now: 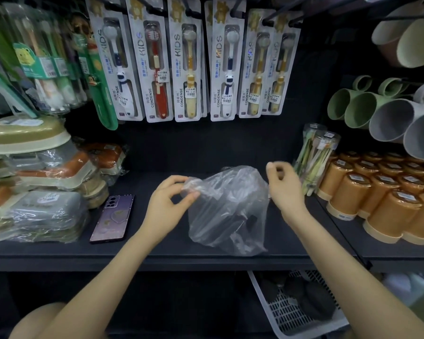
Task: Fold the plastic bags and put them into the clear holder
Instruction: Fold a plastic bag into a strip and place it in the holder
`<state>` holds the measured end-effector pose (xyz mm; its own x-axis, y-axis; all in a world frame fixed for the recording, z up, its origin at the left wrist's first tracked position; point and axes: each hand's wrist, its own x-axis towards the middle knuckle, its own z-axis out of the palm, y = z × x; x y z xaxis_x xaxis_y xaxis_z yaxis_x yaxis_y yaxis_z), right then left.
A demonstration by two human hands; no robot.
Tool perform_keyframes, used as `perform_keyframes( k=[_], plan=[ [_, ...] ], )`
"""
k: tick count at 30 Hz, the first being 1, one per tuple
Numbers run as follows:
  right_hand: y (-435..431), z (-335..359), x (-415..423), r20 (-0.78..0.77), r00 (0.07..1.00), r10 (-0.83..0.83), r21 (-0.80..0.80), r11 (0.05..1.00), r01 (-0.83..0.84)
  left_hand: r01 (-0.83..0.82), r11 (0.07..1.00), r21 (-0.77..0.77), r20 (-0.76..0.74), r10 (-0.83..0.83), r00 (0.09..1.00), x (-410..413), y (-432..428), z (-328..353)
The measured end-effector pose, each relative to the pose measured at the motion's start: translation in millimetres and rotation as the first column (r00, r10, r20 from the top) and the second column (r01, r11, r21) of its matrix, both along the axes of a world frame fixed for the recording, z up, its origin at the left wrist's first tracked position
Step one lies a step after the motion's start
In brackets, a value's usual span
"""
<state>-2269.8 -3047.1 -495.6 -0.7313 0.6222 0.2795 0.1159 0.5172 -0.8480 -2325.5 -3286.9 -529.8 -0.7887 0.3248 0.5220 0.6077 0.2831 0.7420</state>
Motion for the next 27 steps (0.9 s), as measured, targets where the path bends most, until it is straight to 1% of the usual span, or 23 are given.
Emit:
perform_keyframes(
  k=[1, 2, 3, 4, 5, 6, 7, 8, 11, 15, 17, 18, 19, 20, 21, 22, 23, 25, 27],
  plan=[
    [-2.3, 1.1, 6.1, -0.134, 0.991, -0.001, 0.205, 0.978, 0.029, 0.010, 1.000, 0.028, 0.017, -0.011, 1.000, 0.2, 1.7, 3.4],
    [-7.7, 3.8, 12.6, -0.225, 0.971, 0.081, 0.374, 0.927, 0.009, 0.026, 0.998, 0.060, 0.032, -0.028, 0.999, 0.5, 3.2, 7.1],
    [-13.9, 4.8, 17.6, -0.242, 0.952, 0.188, 0.512, 0.858, -0.039, 0.041, 0.995, 0.096, 0.048, -0.046, 0.998, 0.5, 4.9, 10.1],
    [-19.9, 3.6, 20.9, -0.212, 0.942, 0.260, 0.630, 0.773, -0.071, 0.053, 0.990, 0.130, 0.066, -0.062, 0.996, 0.3, 6.2, 12.4],
    [-23.7, -1.4, 20.3, -0.166, 0.944, 0.284, 0.724, 0.685, -0.078, 0.063, 0.986, 0.155, 0.082, -0.076, 0.994, -0.3, 7.3, 14.3],
    [-26.9, -6.0, 19.1, -0.129, 0.953, 0.276, 0.789, 0.610, -0.070, 0.070, 0.983, 0.171, 0.095, -0.087, 0.992, -0.5, 7.9, 15.8],
    [-27.3, -10.9, 16.2, -0.102, 0.962, 0.254, 0.818, 0.572, -0.064, 0.073, 0.980, 0.184, 0.110, -0.094, 0.989, -0.4, 8.0, 17.1],
    [-26.4, -14.7, 12.8, -0.092, 0.970, 0.227, 0.823, 0.565, -0.054, 0.076, 0.977, 0.201, 0.128, -0.103, 0.986, 0.5, 7.5, 18.9],
    [-24.5, -16.3, 3.6, -0.106, 0.979, 0.172, 0.771, 0.636, -0.028, 0.059, 0.968, 0.246, 0.188, -0.107, 0.976, 1.6, 2.4, 21.8],
    [-27.8, -13.1, -4.9, -0.092, 0.980, 0.177, 0.739, 0.672, -0.053, 0.047, 0.969, 0.243, 0.233, -0.105, 0.967, 1.7, -7.3, 22.4],
    [-27.0, -11.1, -4.7, -0.080, 0.977, 0.197, 0.691, 0.717, -0.088, 0.028, 0.966, 0.258, 0.237, -0.092, 0.967, 1.6, -13.0, 22.8],
    [-25.0, -9.6, -3.1, -0.074, 0.972, 0.221, 0.635, 0.762, -0.125, 0.008, 0.956, 0.292, 0.251, -0.085, 0.964, 2.0, -16.8, 24.2],
    [-22.1, -7.1, -0.3, -0.072, 0.964, 0.256, 0.544, 0.820, -0.178, -0.024, 0.941, 0.339, 0.282, -0.077, 0.956, 0.3, -21.8, 24.8],
    [-18.8, -3.6, 2.9, -0.077, 0.952, 0.295, 0.424, 0.874, -0.236, -0.061, 0.920, 0.387, 0.324, -0.073, 0.943, -2.4, -27.6, 24.9],
    [-16.0, 1.0, 6.7, -0.089, 0.939, 0.333, 0.298, 0.908, -0.294, -0.100, 0.904, 0.416, 0.363, -0.064, 0.930, -5.1, -33.7, 24.3],
    [-14.0, 5.8, 10.8, -0.104, 0.925, 0.366, 0.200, 0.919, -0.340, -0.123, 0.901, 0.415, 0.391, -0.054, 0.919, -7.6, -38.7, 23.4],
    [-12.9, 10.2, 14.3, -0.118, 0.912, 0.392, 0.145, 0.916, -0.375, -0.133, 0.915, 0.381, 0.403, -0.035, 0.915, -10.8, -42.7, 20.9],
    [-12.9, 17.9, 19.7, -0.108, 0.896, 0.431, 0.116, 0.901, -0.419, -0.112, 0.950, 0.291, 0.423, -0.023, 0.906, -12.5, -47.3, 18.8],
    [-13.3, 24.6, 22.6, -0.064, 0.894, 0.444, 0.151, 0.889, -0.431, -0.085, 0.962, 0.258, 0.455, -0.044, 0.890, -14.9, -51.5, 23.8]
  ],
)
